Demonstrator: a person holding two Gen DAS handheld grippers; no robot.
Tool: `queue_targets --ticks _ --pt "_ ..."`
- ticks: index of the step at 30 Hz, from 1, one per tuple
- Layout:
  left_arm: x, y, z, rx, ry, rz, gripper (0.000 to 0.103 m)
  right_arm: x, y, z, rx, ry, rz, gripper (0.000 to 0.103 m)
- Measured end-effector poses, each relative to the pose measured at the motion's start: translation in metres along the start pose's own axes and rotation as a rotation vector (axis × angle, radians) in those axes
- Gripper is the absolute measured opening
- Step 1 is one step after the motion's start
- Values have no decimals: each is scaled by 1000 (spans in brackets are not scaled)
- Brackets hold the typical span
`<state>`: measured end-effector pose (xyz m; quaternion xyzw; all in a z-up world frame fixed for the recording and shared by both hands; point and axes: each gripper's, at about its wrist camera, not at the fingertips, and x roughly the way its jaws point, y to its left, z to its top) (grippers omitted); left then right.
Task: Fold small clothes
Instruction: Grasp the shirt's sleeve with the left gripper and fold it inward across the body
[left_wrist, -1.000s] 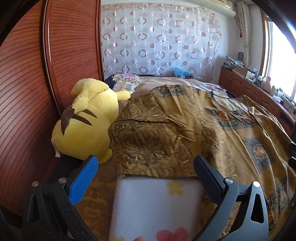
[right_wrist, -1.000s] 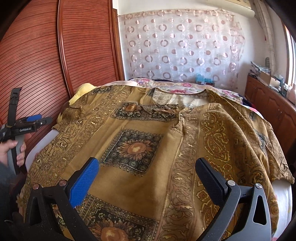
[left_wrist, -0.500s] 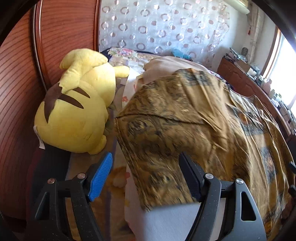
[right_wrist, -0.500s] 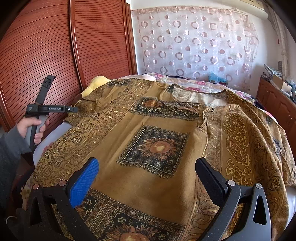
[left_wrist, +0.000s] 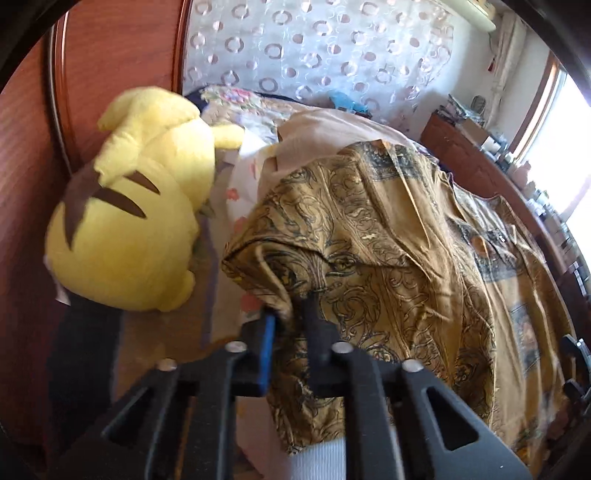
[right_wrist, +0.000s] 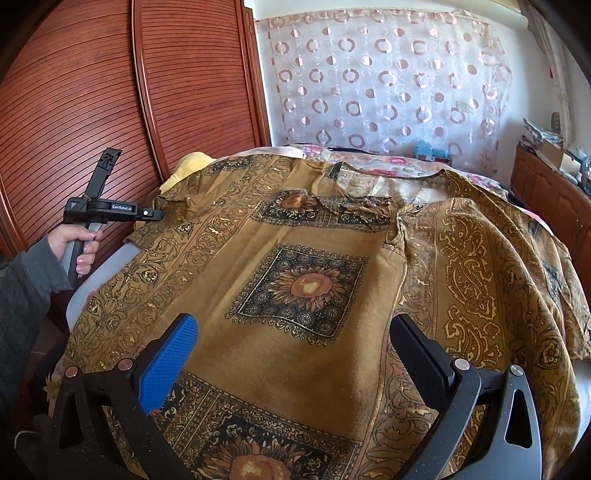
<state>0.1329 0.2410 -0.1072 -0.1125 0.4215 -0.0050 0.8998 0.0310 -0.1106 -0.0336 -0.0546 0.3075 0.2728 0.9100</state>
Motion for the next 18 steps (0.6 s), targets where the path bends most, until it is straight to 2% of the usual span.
queue_targets --ticks 3,8,13,18 --pt "-16 -10 1 38 -43 13 7 -1 -1 -1 6 -4 -2 103" --pt "-44 -38 15 104 -117 -26 6 -3 -6 -3 24 -10 -13 103" --pt "-70 -98 31 214 -180 -97 6 -8 -15 -3 41 -20 -34 103" --pt "-80 -165 39 329 -196 -186 6 -13 -20 -3 63 -38 -54 103"
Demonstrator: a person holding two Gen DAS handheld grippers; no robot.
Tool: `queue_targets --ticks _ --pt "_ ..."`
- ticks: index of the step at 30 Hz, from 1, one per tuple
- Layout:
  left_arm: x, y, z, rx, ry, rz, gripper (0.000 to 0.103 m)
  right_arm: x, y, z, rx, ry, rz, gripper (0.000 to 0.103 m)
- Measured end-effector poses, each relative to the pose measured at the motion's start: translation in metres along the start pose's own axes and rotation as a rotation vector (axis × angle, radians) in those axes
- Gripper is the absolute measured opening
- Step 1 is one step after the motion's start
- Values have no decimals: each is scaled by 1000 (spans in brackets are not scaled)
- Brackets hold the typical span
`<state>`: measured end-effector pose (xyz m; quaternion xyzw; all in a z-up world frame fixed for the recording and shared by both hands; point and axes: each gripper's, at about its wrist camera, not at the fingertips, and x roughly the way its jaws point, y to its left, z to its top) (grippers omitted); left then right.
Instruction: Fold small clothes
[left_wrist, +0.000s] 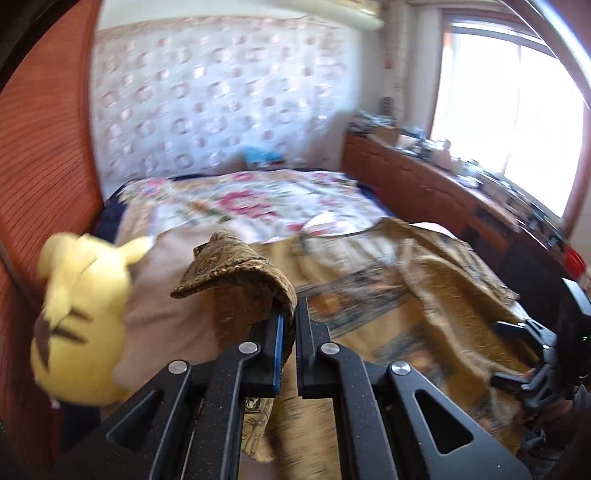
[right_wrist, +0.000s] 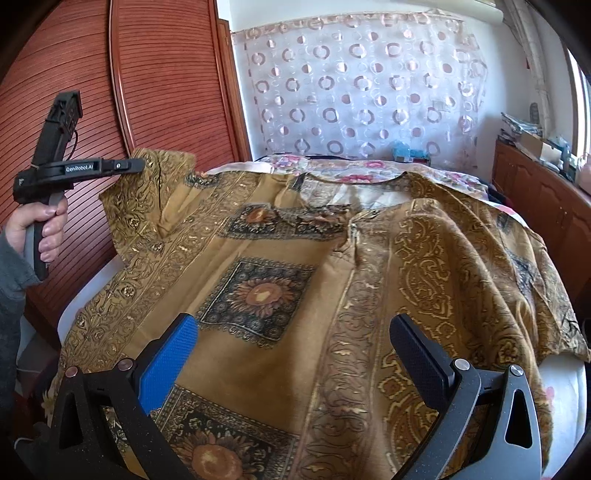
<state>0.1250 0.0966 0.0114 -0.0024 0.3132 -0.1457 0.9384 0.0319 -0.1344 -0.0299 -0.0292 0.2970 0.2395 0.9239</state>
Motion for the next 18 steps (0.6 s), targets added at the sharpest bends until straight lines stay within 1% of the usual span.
queue_targets --ticks 3,4,6,8,9,11,15,17,18 --pt "1 -23 8 48 -7 -3 6 -1 -1 0 10 -5 -5 103" --pt "0 -29 9 62 -12 1 15 1 0 0 10 -6 -7 103" --pt "-2 -36 8 79 -18 1 27 1 1 -1 9 -6 -8 103" --pt "-5 -35 4 79 -21 -3 33 3 2 -1 8 -6 -12 103" --pt "-5 -35 3 76 -19 -4 40 4 3 -2 8 -7 -13 103" --pt "-8 -31 -3 66 -13 1 41 4 5 -1 6 -6 -14 103" --pt "-9 -23 -19 49 -6 61 42 3 11 0 -14 -7 -11 103" --pt "-6 -13 -29 32 3 82 42 3 11 5 -27 -9 -4 103" --pt "-5 -9 -34 20 10 89 51 3 11 7 -36 -10 -1 103"
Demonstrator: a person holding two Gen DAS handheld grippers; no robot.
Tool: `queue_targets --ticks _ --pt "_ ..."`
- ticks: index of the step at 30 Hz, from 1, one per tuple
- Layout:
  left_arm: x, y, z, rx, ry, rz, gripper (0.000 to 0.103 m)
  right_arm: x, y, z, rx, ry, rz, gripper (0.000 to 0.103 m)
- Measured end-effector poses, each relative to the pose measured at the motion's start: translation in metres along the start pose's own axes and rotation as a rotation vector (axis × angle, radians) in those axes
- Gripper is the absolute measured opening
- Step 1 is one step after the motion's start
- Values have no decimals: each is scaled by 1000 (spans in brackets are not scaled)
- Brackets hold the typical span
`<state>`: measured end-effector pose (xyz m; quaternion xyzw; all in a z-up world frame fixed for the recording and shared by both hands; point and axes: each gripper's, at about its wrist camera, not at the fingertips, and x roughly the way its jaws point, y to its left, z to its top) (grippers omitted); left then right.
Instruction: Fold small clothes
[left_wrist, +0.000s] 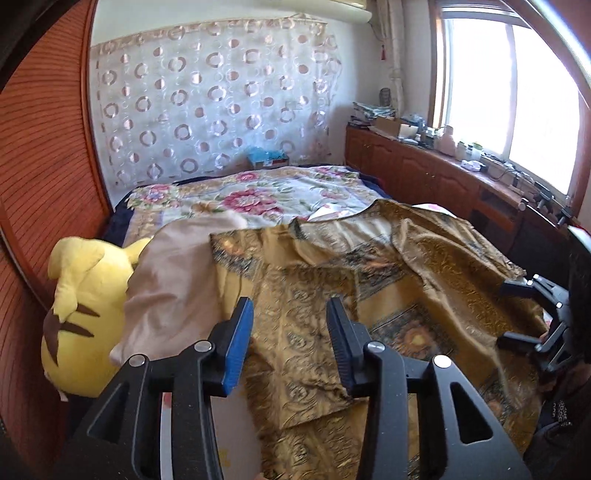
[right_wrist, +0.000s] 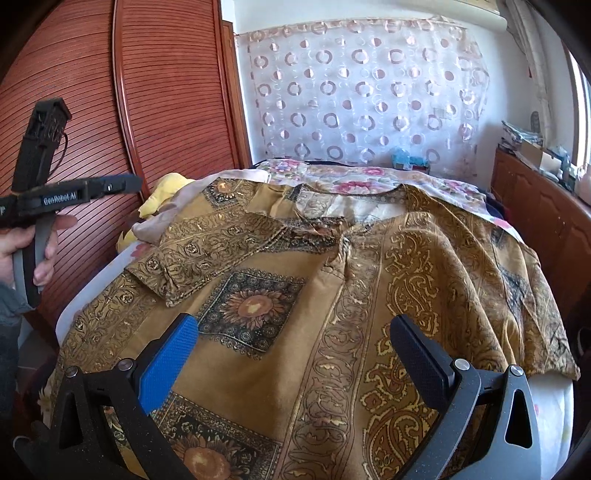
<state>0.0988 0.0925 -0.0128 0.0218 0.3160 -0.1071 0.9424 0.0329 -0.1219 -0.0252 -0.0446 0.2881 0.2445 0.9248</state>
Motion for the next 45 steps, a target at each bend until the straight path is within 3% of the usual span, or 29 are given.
queue_targets --ticks 3,16,30,40,45 --pt "8 13 -12 -36 18 12 82 3 -1 7 -32 -3 6 103" --pt "58 44 -4 -89 85 62 82 54 -21 42 -140 55 -42 102" --pt "122 57 25 -96 168 74 82 112 -70 61 -95 142 -95 102" --pt "142 66 40 -92 187 71 82 121 -77 62 -68 189 -108 102" --pt "146 79 43 -162 182 41 81 117 -75 63 -66 179 -127 102"
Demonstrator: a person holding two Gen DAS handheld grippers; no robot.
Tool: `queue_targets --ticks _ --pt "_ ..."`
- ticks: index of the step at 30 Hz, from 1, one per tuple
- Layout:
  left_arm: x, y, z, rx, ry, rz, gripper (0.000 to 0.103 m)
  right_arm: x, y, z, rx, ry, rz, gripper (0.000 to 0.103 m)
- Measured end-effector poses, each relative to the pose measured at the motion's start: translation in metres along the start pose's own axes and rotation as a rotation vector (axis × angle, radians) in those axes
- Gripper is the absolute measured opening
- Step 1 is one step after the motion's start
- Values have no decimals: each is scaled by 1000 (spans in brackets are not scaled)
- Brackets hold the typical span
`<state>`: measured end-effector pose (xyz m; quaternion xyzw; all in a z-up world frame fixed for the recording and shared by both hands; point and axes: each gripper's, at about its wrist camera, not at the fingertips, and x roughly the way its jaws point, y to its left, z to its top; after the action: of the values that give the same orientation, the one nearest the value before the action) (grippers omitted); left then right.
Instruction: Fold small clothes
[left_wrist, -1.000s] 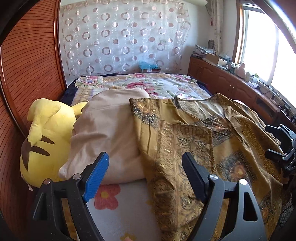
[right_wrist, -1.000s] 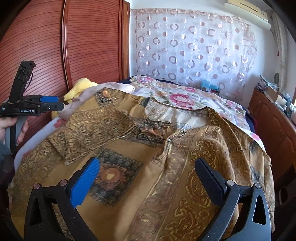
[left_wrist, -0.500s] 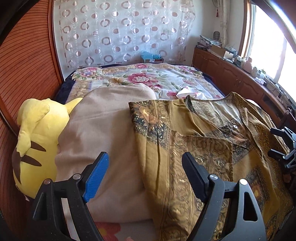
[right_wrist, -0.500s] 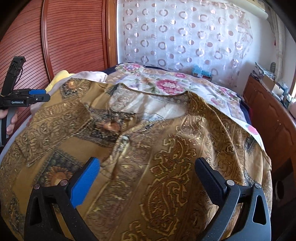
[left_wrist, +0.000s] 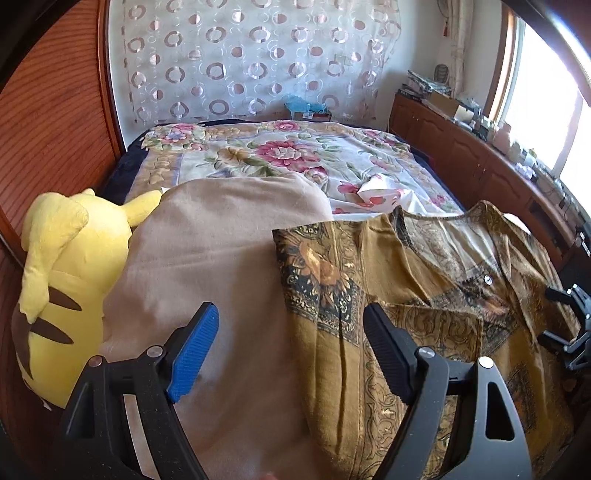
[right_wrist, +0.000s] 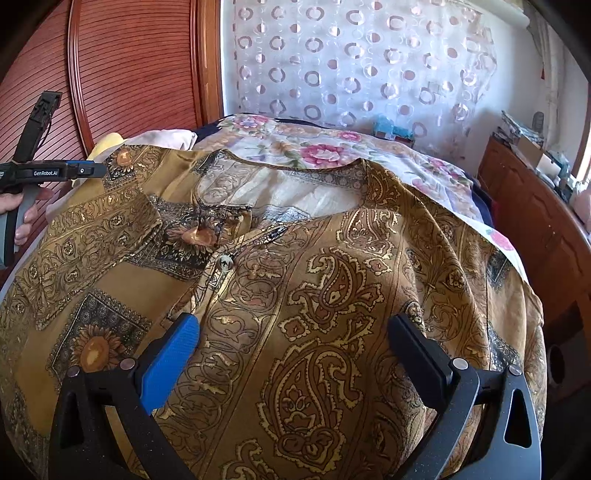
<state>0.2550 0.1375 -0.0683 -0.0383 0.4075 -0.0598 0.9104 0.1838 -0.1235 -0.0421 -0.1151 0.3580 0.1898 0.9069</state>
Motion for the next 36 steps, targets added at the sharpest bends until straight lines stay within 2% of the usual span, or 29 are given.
queue_targets --ticks 2,6,8,10,12,14,16,21,24,26,28,31,35,36 --pt "0 2 3 -11 -14 -22 78 1 -1 0 8 3 2 102" --pt "1 0 7 -12 -32 -64 61 4 -2 1 16 11 3 102" --pt "3 1 10 -10 -32 -63 54 5 -2 2 14 12 3 102" --pt "8 0 11 -5 -26 -60 43 4 -3 2 15 13 4 102" --pt "13 0 13 0 -16 -55 37 4 -5 2 19 14 6 102" --pt "16 -3 14 10 -12 -54 25 4 -5 2 22 15 8 102" --pt "14 -7 14 30 -20 -49 5 3 -6 2 24 14 8 102" --pt "-14 -16 22 74 -116 -20 3 -2 -7 2 33 -9 21 102" --pt "-27 -12 36 71 -156 20 2 -10 -11 2 61 -26 65 102" --pt "-28 -7 44 72 -163 43 2 -22 -17 4 87 -54 85 102" --pt "-21 -4 46 83 -156 78 2 -34 -22 6 91 -85 68 102" --pt "-10 -3 41 88 -127 88 2 -47 -32 5 101 -108 48 102" --pt "-14 -8 33 91 -136 107 3 -63 -47 -6 117 -121 0 102" --pt "-19 -9 31 91 -143 110 9 -67 -52 -9 124 -124 -10 102"
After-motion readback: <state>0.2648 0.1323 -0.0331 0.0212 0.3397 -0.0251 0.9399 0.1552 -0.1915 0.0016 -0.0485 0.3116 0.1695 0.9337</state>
